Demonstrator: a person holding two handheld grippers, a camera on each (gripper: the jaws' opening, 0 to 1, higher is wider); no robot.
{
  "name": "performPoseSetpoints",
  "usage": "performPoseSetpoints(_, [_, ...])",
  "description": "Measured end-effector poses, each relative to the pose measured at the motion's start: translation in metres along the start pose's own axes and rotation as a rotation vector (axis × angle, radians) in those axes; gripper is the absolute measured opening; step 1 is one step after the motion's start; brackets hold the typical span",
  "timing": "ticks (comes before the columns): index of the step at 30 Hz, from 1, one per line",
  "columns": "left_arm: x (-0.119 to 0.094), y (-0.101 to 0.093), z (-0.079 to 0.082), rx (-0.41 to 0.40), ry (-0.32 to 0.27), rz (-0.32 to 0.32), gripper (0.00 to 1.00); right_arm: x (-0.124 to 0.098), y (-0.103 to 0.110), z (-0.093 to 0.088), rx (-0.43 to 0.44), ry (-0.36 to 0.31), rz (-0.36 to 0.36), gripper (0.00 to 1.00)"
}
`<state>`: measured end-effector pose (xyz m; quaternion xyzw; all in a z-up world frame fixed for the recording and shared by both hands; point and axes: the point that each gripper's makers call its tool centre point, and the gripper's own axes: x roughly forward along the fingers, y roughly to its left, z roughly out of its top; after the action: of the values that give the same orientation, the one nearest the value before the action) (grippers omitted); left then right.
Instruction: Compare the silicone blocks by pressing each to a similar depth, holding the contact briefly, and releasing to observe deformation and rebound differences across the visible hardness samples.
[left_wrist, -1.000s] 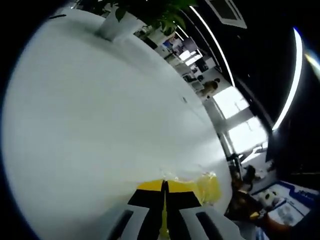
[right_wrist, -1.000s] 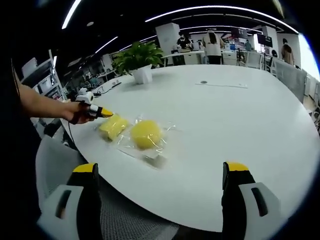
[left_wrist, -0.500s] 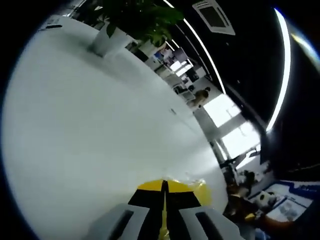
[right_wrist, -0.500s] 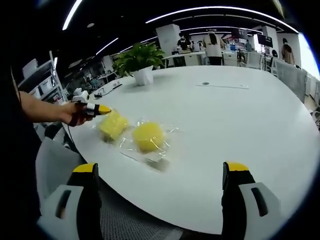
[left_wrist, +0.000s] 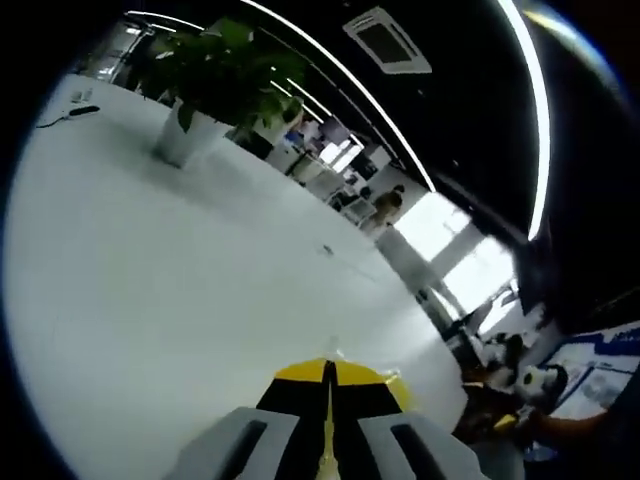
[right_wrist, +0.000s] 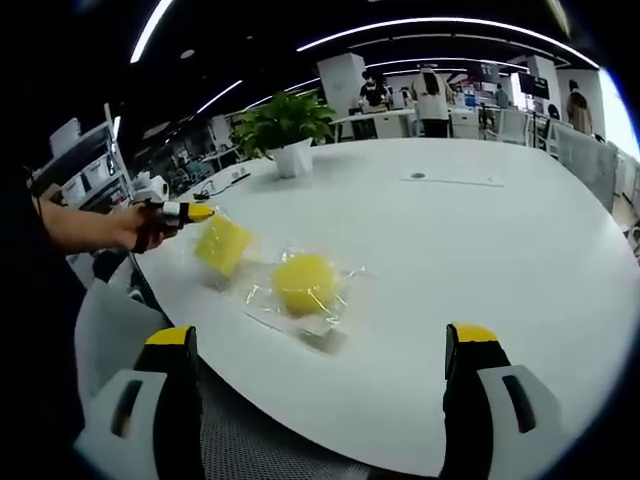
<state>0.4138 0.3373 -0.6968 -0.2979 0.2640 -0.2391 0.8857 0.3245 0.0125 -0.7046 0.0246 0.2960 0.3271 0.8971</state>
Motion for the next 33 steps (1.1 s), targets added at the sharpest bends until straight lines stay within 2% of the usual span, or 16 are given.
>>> performPoseSetpoints(2, [-0.003,-0.001,0.006,0.036,-0.024,0.01,0.0,0.0,0.001,0.001,-0.005,-0.001,0.003,0.96])
performPoseSetpoints(5, [-0.005,-0.006,0.01,0.028,-0.04,-0.007,0.0,-0.001,0.0,0.001,-0.014,0.004,0.002,0.96])
performPoseSetpoints(12, [-0.011,-0.014,0.017,0.098,-0.047,-0.004,0.0,-0.002,0.004,0.007,-0.019,-0.007,-0.003,0.96])
performPoseSetpoints(20, [-0.016,-0.036,0.038,0.166,-0.076,-0.037,0.0,-0.004,0.002,0.014,-0.023,-0.024,-0.01,0.96])
performPoseSetpoints(23, [-0.018,-0.046,0.048,0.188,-0.093,-0.068,0.0,-0.005,0.002,0.018,-0.021,-0.037,-0.013,0.96])
performPoseSetpoints(28, [-0.021,-0.071,0.059,0.301,-0.089,-0.109,0.0,-0.005,0.0,0.024,-0.003,-0.059,-0.015,0.96])
performPoseSetpoints(33, [-0.026,-0.083,0.071,0.339,-0.112,-0.12,0.0,-0.003,0.002,0.03,-0.003,-0.072,-0.013,0.96])
